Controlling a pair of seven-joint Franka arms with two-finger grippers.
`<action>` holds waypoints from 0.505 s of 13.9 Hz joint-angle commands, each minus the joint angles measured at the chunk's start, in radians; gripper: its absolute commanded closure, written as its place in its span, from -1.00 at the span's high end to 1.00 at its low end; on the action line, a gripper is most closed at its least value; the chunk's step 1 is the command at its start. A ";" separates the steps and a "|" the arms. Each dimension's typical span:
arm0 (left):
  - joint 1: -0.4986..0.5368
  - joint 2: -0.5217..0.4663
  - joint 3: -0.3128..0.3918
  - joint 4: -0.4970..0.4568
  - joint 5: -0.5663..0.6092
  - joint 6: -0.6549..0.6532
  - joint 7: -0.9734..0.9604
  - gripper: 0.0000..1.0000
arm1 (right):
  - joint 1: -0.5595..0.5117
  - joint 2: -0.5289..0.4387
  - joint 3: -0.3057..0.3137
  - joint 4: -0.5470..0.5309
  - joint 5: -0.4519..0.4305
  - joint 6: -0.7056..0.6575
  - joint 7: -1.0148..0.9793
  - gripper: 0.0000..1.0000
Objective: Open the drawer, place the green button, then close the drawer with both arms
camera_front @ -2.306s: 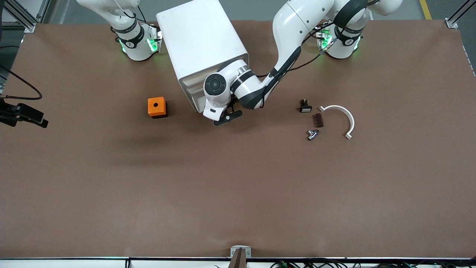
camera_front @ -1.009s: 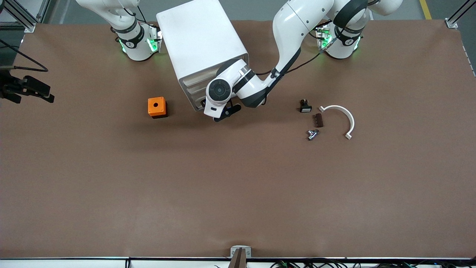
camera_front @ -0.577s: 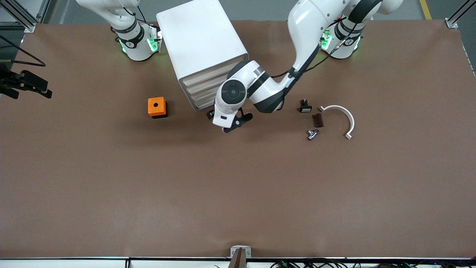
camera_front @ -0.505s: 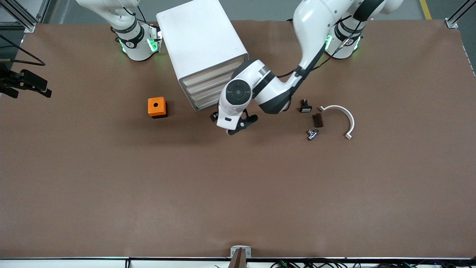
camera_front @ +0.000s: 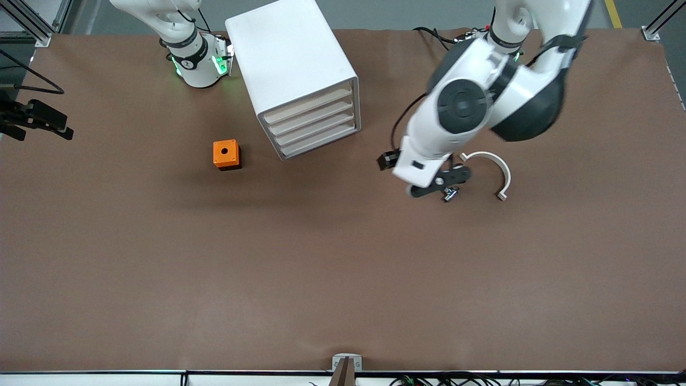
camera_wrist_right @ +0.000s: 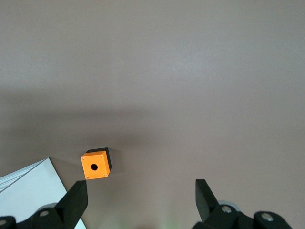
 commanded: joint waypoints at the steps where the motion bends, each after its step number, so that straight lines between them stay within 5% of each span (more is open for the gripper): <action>1: 0.119 -0.087 -0.007 -0.040 0.015 -0.057 0.160 0.99 | -0.018 -0.037 0.006 -0.029 0.007 0.015 -0.014 1.00; 7: 0.311 -0.159 -0.007 -0.046 0.070 -0.102 0.428 0.99 | -0.016 -0.077 0.009 -0.028 0.007 0.019 -0.014 1.00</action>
